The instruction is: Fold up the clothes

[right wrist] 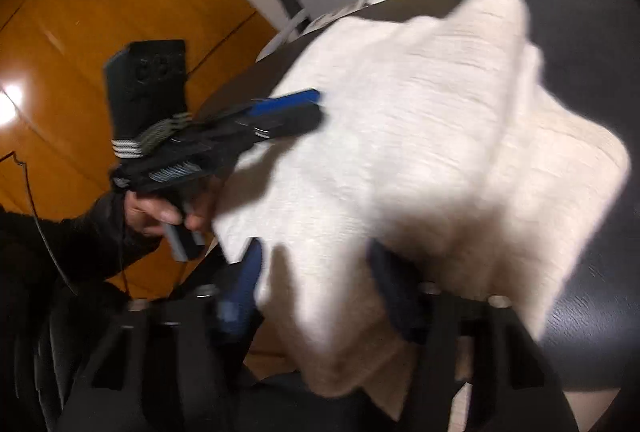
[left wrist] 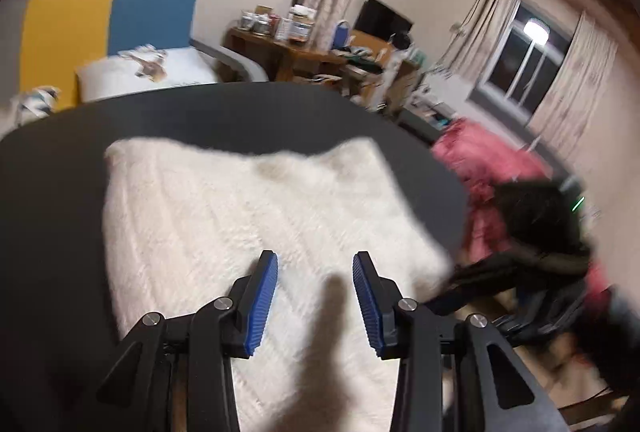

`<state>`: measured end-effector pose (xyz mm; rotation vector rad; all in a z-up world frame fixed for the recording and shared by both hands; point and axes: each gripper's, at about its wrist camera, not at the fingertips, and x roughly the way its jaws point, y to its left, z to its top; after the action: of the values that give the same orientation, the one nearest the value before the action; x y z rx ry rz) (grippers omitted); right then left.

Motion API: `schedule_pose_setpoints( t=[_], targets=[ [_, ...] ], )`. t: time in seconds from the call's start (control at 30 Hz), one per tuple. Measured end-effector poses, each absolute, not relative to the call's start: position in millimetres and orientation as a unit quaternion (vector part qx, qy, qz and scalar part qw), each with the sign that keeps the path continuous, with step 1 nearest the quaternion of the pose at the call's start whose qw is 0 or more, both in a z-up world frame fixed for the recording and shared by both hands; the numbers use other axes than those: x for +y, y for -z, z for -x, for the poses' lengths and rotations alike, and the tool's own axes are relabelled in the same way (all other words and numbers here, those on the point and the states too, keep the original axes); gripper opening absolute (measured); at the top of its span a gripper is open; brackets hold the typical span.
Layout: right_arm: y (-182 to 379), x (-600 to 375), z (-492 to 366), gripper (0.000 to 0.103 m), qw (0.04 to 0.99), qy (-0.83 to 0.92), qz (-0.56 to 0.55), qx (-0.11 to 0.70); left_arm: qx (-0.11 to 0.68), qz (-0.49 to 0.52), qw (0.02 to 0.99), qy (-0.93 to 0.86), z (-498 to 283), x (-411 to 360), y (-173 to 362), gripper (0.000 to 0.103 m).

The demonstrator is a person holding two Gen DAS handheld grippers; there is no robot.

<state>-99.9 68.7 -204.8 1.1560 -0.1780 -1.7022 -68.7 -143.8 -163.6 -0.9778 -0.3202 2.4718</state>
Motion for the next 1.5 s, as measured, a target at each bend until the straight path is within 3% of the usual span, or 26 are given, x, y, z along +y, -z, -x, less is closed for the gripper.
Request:
schedule_pose_setpoints(
  t=[0.1, 0.17, 0.2, 0.3, 0.43, 0.63, 0.7, 0.73, 0.8, 0.83, 0.97, 1.1, 1.2, 1.27, 1.37, 1.5],
  targets=[
    [196.4, 77.4, 98.1, 0.055, 0.510, 0.710, -0.480, -0.075, -0.106, 0.324, 0.223, -0.913, 81.2, -154.5, 143.3, 0.040],
    [180.2, 85.6, 97.1, 0.071, 0.519, 0.712, -0.465, -0.080, -0.110, 0.325, 0.229, -0.911, 96.3, -158.8, 140.1, 0.040],
    [171.6, 91.9, 99.3, 0.073, 0.521, 0.720, -0.451, -0.088, -0.114, 0.329, 0.235, -0.908, 104.4, -159.1, 140.5, 0.040],
    [151.4, 116.3, 116.7, 0.073, 0.517, 0.739, -0.408, -0.145, -0.092, 0.342, 0.241, -0.904, 124.9, -146.4, 146.8, 0.040],
    [146.6, 147.9, 157.2, 0.082, 0.476, 0.760, -0.385, -0.218, -0.075, 0.369, 0.257, -0.890, 144.1, -122.1, 160.9, 0.039],
    [173.7, 131.2, 206.5, 0.082, 0.447, 0.755, -0.426, -0.221, -0.048, 0.372, 0.305, -0.875, 135.2, -97.9, 175.5, 0.039],
    [176.4, 120.4, 216.1, 0.079, 0.448, 0.755, -0.431, -0.208, -0.062, 0.372, 0.313, -0.872, 135.8, -101.7, 176.6, 0.039],
    [178.4, 116.1, 217.2, 0.074, 0.450, 0.755, -0.432, -0.203, -0.070, 0.373, 0.314, -0.870, 135.9, -104.2, 177.1, 0.039],
    [181.7, 112.9, 211.0, 0.054, 0.453, 0.756, -0.433, -0.188, -0.078, 0.372, 0.317, -0.869, 135.7, -106.0, 178.1, 0.039],
    [184.4, 111.2, 212.6, 0.036, 0.448, 0.758, -0.437, -0.185, -0.077, 0.371, 0.318, -0.869, 134.6, -105.3, 178.3, 0.039],
    [199.2, 99.9, 222.7, 0.024, 0.430, 0.756, -0.461, -0.177, -0.069, 0.356, 0.321, -0.875, 132.1, -101.9, 166.1, 0.039],
    [176.2, 111.4, 207.6, 0.020, 0.429, 0.776, -0.426, -0.182, -0.069, 0.317, 0.342, -0.882, 129.1, -94.4, 139.4, 0.040],
    [167.5, 125.1, 195.0, 0.020, 0.420, 0.790, -0.403, -0.194, -0.057, 0.361, 0.343, -0.866, 142.8, -78.9, 162.4, 0.040],
    [192.4, 134.1, 194.9, 0.020, 0.396, 0.780, -0.433, -0.216, -0.050, 0.413, 0.335, -0.845, 153.0, -65.7, 190.4, 0.039],
    [232.6, 144.4, 196.4, 0.017, 0.380, 0.761, -0.454, -0.265, -0.016, 0.399, 0.340, -0.851, 144.8, -51.7, 187.9, 0.044],
    [229.4, 146.1, 193.9, 0.020, 0.379, 0.770, -0.442, -0.261, -0.013, 0.406, 0.341, -0.848, 147.0, -50.0, 190.4, 0.046]
  ],
)
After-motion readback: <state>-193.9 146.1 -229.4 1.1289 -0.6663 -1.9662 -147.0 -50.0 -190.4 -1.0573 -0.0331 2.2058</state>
